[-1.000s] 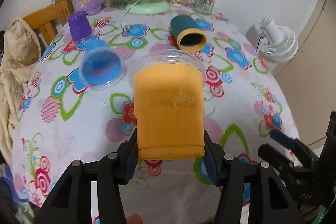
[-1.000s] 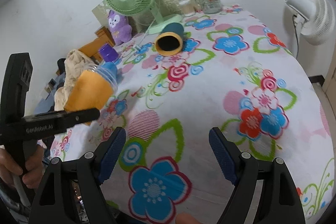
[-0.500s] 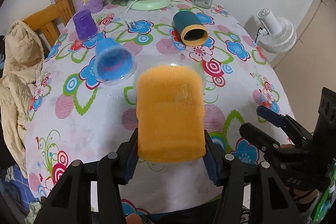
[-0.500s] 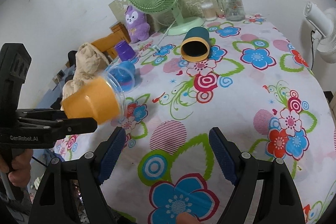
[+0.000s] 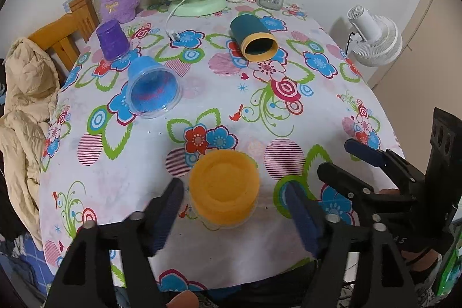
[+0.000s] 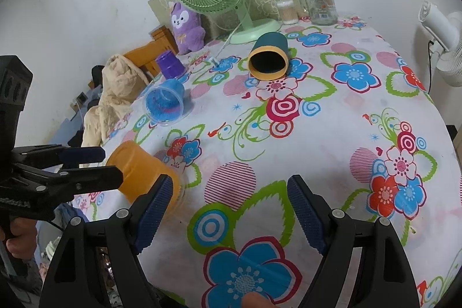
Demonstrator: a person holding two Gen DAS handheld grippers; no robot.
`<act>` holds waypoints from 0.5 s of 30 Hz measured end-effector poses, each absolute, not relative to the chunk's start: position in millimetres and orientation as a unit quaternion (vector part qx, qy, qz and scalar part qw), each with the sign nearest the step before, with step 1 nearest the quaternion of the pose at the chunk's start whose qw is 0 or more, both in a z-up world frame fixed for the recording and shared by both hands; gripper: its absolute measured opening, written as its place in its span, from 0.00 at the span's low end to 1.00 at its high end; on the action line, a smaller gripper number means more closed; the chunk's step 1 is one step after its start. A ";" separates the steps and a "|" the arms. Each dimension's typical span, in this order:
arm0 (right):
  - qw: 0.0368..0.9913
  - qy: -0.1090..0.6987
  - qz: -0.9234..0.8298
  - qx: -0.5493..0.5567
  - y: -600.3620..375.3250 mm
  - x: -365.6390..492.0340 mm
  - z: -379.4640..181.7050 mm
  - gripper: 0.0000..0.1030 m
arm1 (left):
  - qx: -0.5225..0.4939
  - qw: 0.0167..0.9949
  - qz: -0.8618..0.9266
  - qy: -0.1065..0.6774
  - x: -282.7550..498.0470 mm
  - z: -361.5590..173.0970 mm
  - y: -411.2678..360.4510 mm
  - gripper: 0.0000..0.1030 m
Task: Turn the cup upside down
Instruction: 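Lower the orange cup onto the table and open the right gripper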
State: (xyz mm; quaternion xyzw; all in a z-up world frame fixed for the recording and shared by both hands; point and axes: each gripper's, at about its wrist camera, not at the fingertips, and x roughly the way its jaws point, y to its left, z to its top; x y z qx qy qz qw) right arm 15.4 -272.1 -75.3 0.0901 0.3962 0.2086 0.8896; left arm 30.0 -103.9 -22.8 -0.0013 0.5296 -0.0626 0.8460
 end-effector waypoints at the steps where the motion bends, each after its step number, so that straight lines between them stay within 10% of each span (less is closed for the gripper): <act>1: 0.889 0.396 0.210 0.089 -270.8 15.6 -75.3 0.81 | -0.001 0.846 -0.062 0.530 29.9 -22.8 -103.8 0.77; 15: 0.901 0.389 0.187 0.043 -256.5 16.5 -59.5 0.92 | -0.001 0.850 -0.052 0.524 28.6 -23.1 -96.4 0.87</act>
